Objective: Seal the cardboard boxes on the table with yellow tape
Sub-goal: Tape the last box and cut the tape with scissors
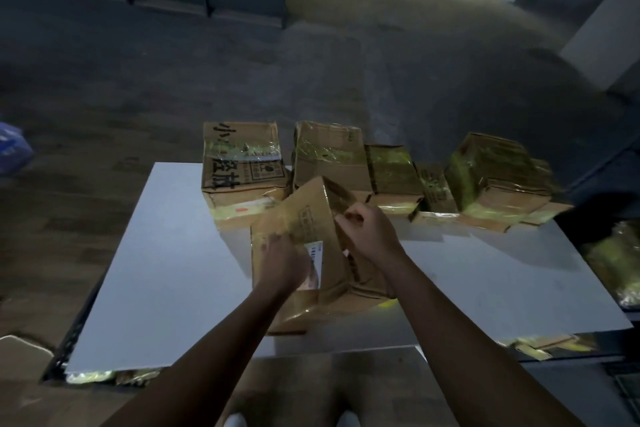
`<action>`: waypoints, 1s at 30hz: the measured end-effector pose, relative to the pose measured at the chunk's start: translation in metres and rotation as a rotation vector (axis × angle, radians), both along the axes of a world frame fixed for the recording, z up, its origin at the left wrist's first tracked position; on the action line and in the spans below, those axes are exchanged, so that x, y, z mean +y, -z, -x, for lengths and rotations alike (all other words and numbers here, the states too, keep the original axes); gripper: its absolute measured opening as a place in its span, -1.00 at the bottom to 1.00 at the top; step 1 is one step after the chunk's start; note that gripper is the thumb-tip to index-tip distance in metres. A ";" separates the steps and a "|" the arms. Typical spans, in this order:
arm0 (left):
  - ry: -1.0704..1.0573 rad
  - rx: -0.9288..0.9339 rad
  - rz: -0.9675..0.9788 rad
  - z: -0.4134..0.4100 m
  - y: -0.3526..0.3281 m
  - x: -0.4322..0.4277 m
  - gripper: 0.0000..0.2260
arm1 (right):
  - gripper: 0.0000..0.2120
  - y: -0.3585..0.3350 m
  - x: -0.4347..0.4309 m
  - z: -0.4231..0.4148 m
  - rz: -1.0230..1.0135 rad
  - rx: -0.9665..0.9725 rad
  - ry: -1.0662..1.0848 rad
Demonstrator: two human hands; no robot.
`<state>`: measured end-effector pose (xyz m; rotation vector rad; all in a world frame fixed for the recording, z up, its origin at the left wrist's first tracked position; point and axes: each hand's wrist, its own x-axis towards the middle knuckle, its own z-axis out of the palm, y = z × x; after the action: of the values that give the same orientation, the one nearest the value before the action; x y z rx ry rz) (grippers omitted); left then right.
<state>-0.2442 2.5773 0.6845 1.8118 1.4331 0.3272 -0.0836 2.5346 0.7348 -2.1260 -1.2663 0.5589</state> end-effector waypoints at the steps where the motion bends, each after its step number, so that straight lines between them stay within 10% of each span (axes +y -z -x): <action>1: -0.014 -0.056 0.041 -0.001 -0.006 0.000 -0.70 | -0.70 0.001 0.004 0.003 0.042 0.014 0.003; 6: -0.042 -0.281 0.237 0.001 -0.036 0.001 -0.67 | -0.21 0.005 0.011 0.009 0.190 0.323 0.071; 15: -0.102 -0.409 0.292 0.030 -0.036 0.016 -0.69 | -0.74 0.010 0.009 0.010 0.142 0.549 0.083; 30: -0.220 -0.638 0.451 0.040 -0.020 0.004 -0.59 | -0.79 0.005 0.014 0.020 0.045 0.640 0.141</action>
<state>-0.2840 2.5814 0.7043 1.0533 1.1264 0.5796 -0.1032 2.5488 0.7299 -1.8243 -0.7422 1.0994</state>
